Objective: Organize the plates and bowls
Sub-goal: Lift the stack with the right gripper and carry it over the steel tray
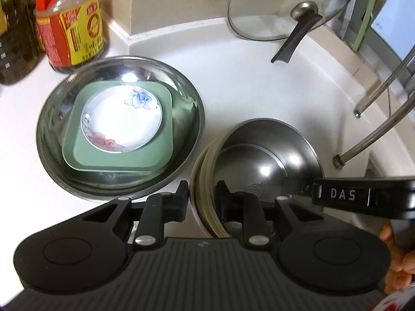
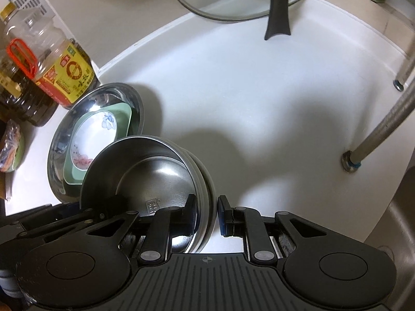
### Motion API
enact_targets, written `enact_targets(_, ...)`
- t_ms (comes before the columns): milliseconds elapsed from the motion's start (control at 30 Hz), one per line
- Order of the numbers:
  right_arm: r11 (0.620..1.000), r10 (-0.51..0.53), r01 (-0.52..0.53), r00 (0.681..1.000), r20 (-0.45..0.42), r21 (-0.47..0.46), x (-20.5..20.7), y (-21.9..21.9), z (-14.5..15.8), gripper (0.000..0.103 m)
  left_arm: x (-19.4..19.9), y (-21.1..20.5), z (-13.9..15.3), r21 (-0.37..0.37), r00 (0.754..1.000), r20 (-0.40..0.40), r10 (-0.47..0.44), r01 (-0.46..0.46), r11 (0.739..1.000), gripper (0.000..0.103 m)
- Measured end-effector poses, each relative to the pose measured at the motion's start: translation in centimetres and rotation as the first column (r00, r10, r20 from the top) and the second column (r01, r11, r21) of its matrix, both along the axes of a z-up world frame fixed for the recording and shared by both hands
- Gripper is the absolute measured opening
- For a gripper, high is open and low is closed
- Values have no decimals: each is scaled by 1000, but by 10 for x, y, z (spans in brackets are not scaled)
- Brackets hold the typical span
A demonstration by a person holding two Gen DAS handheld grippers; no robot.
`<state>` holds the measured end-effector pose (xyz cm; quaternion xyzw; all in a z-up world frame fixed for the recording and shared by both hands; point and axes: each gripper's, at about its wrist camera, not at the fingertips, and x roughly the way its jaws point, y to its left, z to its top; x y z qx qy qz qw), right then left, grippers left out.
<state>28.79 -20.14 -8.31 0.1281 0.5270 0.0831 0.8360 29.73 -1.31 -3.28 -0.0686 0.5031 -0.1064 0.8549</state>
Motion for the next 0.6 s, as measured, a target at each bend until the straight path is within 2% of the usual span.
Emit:
enact_targets(100,1000,-14,14,1000,-12,-2,2,0,0,17,4,5,-1,-32,1000,-24,-7,7,999,25)
enact_targets(267,999,-17,16,999,-31,-29,3,4,1,17,11,5,0,-32,998,-58,-34,33,999,25)
enact_targets(500,999,-26,27,999,21,-32,-5,6,-2,16,2,2,-1,-15,999,-17,-45,45,999,23)
enact_targets(600,998,-11,15,998,61,-68,-10,11,-2,15,-1,-2,0,6,999,-6,-51,51,999,22)
